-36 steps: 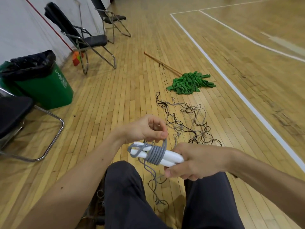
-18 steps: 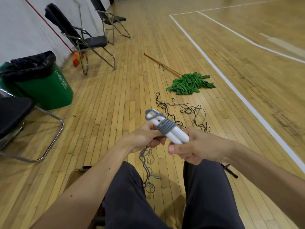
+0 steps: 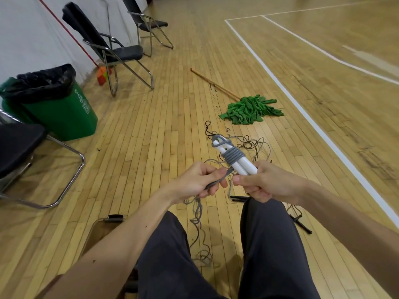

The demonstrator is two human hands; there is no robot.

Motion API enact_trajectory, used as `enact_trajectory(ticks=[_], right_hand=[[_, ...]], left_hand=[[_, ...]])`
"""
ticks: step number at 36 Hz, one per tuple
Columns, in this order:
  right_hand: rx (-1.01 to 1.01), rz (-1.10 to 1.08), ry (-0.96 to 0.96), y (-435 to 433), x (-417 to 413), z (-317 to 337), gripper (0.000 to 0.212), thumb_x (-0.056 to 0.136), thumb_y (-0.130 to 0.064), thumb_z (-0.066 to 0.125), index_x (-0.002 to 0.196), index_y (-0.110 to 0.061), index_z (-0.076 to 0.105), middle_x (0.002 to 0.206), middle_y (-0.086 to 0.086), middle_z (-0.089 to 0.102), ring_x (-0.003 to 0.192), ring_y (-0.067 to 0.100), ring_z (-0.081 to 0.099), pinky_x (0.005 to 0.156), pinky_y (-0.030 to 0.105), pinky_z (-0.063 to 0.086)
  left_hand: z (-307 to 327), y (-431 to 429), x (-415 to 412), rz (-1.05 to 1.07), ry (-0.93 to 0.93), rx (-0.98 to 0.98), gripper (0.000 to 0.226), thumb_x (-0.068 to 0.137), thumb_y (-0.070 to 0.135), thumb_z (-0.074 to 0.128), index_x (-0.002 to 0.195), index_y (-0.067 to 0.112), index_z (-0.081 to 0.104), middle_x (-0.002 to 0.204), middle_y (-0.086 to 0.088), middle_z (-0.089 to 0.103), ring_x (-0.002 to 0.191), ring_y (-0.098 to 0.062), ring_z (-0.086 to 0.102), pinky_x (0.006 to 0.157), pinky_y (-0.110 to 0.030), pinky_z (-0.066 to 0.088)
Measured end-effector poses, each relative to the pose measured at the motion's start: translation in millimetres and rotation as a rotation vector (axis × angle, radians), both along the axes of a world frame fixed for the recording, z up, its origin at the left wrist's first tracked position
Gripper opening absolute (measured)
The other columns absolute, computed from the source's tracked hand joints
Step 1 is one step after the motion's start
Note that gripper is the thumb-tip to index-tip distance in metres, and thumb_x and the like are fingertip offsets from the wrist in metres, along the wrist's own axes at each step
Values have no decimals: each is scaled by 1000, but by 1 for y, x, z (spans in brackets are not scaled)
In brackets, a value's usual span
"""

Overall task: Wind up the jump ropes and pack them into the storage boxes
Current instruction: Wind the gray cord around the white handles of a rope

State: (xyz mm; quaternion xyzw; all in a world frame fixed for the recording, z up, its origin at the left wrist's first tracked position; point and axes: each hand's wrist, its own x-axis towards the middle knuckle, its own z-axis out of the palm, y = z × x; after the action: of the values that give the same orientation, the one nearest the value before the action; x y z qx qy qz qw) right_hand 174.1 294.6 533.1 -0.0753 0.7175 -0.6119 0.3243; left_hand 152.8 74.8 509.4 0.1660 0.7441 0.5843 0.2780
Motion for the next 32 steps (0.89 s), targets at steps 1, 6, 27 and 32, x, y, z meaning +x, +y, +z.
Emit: enact_trajectory(ticks=[1, 6, 27, 32], right_hand=[[9, -5, 5, 0, -1, -1, 25, 97, -20, 66, 90, -11, 43, 58, -3, 34, 45, 10, 26, 43, 21, 26], [39, -48, 34, 1, -4, -7, 27, 96, -21, 68, 90, -11, 43, 58, -1, 35, 44, 10, 27, 42, 21, 27], [303, -320, 6, 32, -32, -48, 22, 94, -17, 71, 97, -2, 54, 60, 1, 44, 41, 9, 33, 39, 22, 28], [343, -267, -18, 31, -29, -61, 22, 94, -20, 70, 93, -3, 56, 64, 4, 44, 44, 10, 34, 41, 23, 28]], left_hand=[[0, 0, 1, 1, 1, -3, 44, 95, 46, 52, 85, 6, 68, 55, -3, 53, 43, -13, 37, 47, -27, 31], [-3, 1, 2, 12, -17, -21, 39, 103, 35, 49, 88, 4, 67, 54, -2, 53, 41, -10, 39, 44, -22, 32], [-13, -11, 15, 11, 410, -654, 43, 102, 50, 47, 70, 22, 60, 56, 6, 51, 51, -13, 47, 53, -29, 38], [14, 3, 25, -88, 797, -979, 45, 103, 55, 30, 81, 22, 50, 64, 7, 48, 59, -15, 49, 55, -29, 39]])
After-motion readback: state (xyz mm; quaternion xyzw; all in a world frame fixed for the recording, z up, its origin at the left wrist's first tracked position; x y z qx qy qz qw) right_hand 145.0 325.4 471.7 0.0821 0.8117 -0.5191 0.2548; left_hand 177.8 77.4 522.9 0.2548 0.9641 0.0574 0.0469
